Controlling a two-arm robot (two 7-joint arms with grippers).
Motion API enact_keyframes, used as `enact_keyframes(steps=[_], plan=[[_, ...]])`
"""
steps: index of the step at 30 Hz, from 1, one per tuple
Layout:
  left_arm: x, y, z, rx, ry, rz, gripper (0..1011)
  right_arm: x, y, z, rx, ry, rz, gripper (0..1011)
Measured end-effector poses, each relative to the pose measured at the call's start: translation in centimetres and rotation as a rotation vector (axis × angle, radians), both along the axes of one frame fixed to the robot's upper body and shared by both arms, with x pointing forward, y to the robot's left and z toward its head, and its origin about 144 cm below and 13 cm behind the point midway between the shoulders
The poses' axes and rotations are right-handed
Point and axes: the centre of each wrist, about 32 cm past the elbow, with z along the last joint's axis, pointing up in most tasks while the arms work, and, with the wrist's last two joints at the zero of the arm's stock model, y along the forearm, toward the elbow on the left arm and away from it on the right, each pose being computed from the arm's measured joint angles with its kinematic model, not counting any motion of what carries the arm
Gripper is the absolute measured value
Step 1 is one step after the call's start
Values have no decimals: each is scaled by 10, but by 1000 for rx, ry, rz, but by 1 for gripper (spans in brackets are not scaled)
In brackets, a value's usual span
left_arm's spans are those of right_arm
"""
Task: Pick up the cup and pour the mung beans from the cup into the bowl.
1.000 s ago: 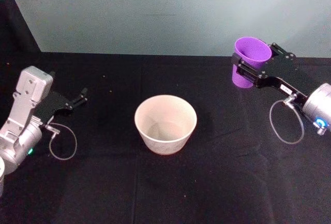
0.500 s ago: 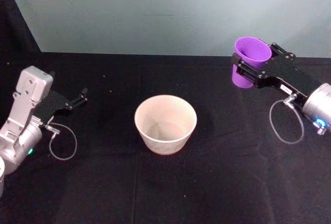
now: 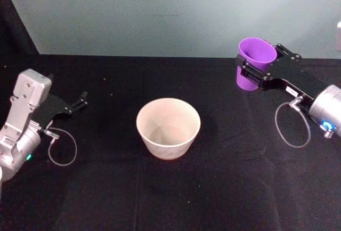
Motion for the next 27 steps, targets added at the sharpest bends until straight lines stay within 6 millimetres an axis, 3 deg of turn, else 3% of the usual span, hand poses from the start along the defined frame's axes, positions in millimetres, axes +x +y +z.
enact_keyframes(steps=[15,27], plan=[[0,0,0,0,0,0,1000,2,0,-2,-1,-3,-3,735],[0,0,0,0,0,0,1000,24,6,-15,-12,5,3,735]])
